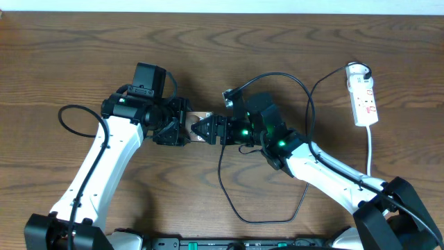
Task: Plug charger to phone and switch on socket
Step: 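Move the right gripper toward the held phone at table center, then grasp the phone with the right gripper and release the left gripper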
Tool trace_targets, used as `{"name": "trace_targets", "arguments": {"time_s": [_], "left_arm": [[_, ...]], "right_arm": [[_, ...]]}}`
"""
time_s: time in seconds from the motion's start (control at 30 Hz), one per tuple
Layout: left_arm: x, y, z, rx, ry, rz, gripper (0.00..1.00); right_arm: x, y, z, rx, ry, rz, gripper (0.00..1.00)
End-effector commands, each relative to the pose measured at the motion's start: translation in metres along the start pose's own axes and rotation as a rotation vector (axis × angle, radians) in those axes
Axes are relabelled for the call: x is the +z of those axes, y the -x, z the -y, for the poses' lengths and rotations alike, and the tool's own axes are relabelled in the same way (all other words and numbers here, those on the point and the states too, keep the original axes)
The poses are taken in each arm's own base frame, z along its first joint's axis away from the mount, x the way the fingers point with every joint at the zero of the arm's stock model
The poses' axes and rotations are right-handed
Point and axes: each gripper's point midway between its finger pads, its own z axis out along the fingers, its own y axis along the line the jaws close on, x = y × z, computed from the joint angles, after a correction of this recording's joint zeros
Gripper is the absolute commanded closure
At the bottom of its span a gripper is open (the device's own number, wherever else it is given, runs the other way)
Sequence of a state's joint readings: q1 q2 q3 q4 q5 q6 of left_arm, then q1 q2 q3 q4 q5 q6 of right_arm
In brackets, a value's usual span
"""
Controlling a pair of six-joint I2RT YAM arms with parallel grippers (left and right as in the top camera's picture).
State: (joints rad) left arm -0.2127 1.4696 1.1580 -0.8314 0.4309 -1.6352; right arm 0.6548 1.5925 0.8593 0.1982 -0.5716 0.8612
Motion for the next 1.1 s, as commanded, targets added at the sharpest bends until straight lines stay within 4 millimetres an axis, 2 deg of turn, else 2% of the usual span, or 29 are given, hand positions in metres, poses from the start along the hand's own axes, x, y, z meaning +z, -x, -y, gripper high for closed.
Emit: {"name": "trace_targets", "arguments": {"time_s": [0.0, 0.53, 0.63, 0.87, 1.07], "left_arm": [[-0.011, -0.012, 0.006, -0.019, -0.024, -0.038, 0.92], [-0.006, -0.026, -0.004, -0.025, 0.013, -0.046, 0.93], [-0.005, -0.028, -0.005, -0.020, 0.015, -0.048, 0.93], [-0.005, -0.028, -0.005, -0.018, 0.017, -0.049, 0.93], [-0.004, -0.032, -0.006, -0.008, 0.021, -0.052, 0.93]], "right_arm": [[0.003, 0.001, -0.005, -0.004, 0.001, 0.006, 0.26], [0.007, 0.000, -0.004, 0.069, -0.023, 0.028, 0.32], [0.007, -0.001, -0.005, 0.077, -0.025, 0.029, 0.41], [0.010, -0.003, -0.006, 0.096, -0.034, 0.039, 0.55], [0.012, -0.005, -0.008, 0.096, -0.041, 0.044, 0.58]]}}
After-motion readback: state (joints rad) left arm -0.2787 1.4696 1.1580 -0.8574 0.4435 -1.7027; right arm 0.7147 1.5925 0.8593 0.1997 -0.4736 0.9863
